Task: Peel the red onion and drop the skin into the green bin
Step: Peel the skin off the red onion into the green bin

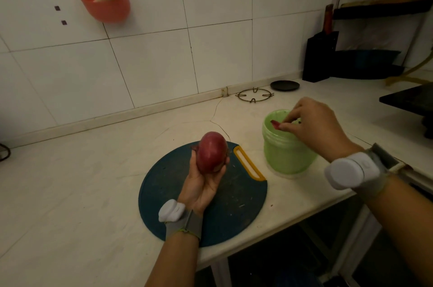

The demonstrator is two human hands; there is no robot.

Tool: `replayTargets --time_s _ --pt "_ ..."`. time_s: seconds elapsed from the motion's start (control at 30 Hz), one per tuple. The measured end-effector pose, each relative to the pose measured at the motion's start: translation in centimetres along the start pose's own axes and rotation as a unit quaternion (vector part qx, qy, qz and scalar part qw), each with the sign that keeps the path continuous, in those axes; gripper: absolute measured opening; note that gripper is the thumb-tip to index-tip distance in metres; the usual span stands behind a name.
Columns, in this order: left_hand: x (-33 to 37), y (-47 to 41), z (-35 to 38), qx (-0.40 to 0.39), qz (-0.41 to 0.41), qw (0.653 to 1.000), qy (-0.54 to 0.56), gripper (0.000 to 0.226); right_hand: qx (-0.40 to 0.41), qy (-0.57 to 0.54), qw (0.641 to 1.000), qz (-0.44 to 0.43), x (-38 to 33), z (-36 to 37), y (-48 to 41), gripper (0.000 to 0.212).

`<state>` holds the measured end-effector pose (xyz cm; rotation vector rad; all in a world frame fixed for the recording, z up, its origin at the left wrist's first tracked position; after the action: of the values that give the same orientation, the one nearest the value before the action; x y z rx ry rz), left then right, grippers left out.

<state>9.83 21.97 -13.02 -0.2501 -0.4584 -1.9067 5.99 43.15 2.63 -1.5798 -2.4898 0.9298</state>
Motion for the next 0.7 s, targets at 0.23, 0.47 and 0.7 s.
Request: replayTargets --time_s 0.23,0.47,0.7 --pt "-1.4 0.2 1.1 -0.049 -0.065 0.996 -0.031 0.051 -0.096 0.09 0.991 0.03 4.1 2.0 -0.4 0.022" --pt "-1.9 0.5 1.6 -0.108 -0.078 0.987 -0.09 0.075 -0.015 0.091 0.996 0.007 3.0 1.3 -0.9 0.022" --pt "-1.1 0.5 2.1 -0.105 -0.016 0.98 -0.17 0.094 0.014 -0.116 0.984 -0.134 -4.1 1.0 0.4 0.019"
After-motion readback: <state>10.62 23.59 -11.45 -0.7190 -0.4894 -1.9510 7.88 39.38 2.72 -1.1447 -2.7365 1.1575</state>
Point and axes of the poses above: each hand's wrist, its own y-axis away from the middle knuckle, its own z-axis out of the palm, x = y × z, the point moved 8 cm from there along -y, towards the middle knuckle, and after that the axes turned 12 degrees about -z, right-handed, at the moved point
